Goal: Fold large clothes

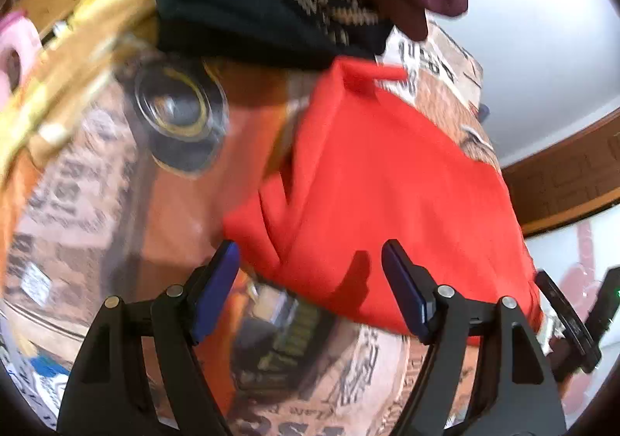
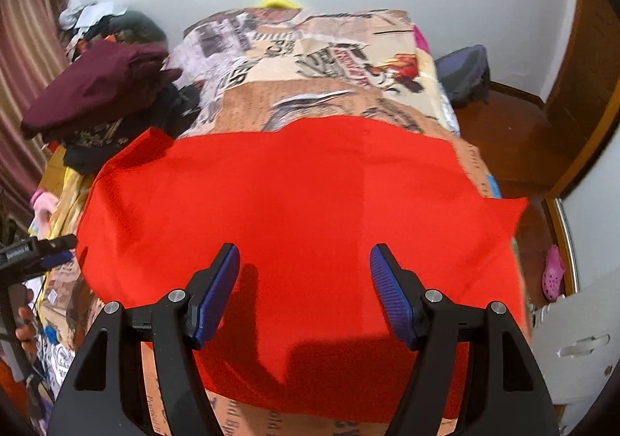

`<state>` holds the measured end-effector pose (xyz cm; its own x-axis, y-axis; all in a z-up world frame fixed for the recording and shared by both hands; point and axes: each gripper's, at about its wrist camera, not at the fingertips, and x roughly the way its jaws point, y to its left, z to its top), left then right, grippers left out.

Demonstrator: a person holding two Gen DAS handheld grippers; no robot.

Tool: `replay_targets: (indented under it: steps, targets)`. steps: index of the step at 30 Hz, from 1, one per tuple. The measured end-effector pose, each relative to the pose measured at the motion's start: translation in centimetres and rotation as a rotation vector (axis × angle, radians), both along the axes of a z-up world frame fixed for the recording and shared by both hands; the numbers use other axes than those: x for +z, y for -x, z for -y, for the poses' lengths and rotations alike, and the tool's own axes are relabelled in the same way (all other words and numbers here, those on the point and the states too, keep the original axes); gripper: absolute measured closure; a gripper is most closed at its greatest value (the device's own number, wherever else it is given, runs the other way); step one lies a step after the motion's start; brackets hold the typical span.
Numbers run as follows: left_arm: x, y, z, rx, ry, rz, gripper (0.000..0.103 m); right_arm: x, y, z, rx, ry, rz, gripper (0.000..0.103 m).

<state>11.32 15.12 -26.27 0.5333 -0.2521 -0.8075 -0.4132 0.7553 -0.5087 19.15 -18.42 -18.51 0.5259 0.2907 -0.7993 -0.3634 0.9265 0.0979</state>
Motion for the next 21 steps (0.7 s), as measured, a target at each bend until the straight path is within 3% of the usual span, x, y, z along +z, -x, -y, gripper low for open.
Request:
replay_targets:
  steps: [4,8,10,12,16,21]
  targets:
    - [-1.6,0.2,0.4,-0.006,0.066,-0.021,0.028,-1.4,-0.2,-1.4,0.021,0.029,-0.018,0.037]
    - [-3.3,-0.2,0.2,0.003,0.251,-0.022,0.028,-2.0,-0.5,-1.1,0.013,-0.011,-0.041,0.035]
    - [-3.8,-0.7,0.2,0.016,0.302,-0.02,0.027,-2.1,-0.5,-0.8,0.006,-0.032,-0.051,0.033]
    - [-4.0,-1.3,0.0,0.047,0.316,-0.004,0.025,-2.3,-0.5,-0.6,0.009,-0.044,-0.056,0.033]
    - [-4.3,-2.9,0.4,0.105,0.354,0.032,0.01,-2.3,-0.4,-1.1,0.013,-0.028,-0.05,0.032]
    - [-3.9,-5.5,1.5,0.115,0.258,0.076,0.001,-2.3,-0.7,-1.2,0.014,-0.021,-0.057,0.031]
